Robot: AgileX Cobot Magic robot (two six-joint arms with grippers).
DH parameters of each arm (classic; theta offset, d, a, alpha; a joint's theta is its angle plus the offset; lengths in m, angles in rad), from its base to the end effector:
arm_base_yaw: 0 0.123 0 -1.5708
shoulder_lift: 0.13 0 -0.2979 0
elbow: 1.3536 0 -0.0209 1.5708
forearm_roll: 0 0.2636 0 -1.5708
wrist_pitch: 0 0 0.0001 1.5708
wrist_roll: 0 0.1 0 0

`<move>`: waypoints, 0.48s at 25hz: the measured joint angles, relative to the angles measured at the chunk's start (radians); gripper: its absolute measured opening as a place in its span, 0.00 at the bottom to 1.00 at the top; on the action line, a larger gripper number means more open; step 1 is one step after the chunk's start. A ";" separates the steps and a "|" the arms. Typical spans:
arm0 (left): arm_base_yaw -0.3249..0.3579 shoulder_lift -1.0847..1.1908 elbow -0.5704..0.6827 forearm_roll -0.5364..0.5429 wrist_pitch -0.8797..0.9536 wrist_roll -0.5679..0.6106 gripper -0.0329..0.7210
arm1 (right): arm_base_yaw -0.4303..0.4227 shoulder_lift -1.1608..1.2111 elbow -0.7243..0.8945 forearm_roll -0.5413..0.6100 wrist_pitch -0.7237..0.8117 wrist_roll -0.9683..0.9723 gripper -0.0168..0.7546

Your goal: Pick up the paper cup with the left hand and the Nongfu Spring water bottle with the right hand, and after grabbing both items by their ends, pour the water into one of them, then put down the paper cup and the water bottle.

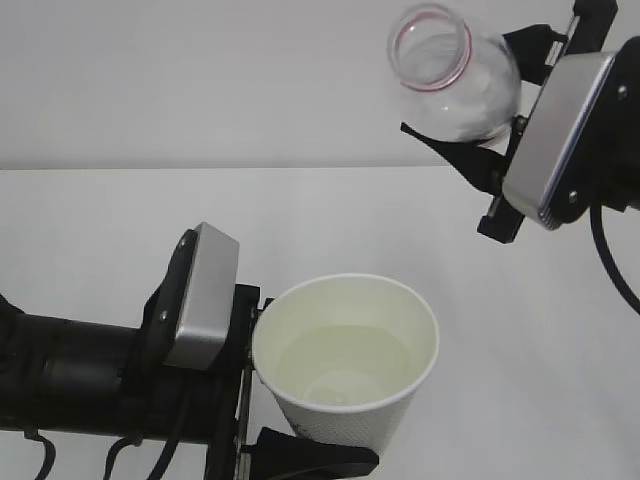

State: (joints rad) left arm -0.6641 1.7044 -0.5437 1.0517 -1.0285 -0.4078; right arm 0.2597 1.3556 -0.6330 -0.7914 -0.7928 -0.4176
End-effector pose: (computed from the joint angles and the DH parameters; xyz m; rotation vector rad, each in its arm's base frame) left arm 0.1776 -0.2334 0.1637 1.3874 1.3822 -1.0363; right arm 0.2629 0.1222 0.2788 -1.2525 0.9753 -0.1845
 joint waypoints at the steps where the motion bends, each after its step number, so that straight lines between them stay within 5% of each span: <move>1: 0.000 0.000 0.000 0.000 0.000 0.000 0.76 | 0.000 0.000 0.000 0.000 0.000 0.018 0.60; 12: 0.000 0.000 0.000 0.000 0.000 0.000 0.76 | 0.000 0.000 0.000 0.000 0.000 0.272 0.60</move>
State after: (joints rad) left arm -0.6641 1.7044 -0.5437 1.0517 -1.0285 -0.4078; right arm 0.2597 1.3556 -0.6330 -0.7914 -0.7928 -0.1458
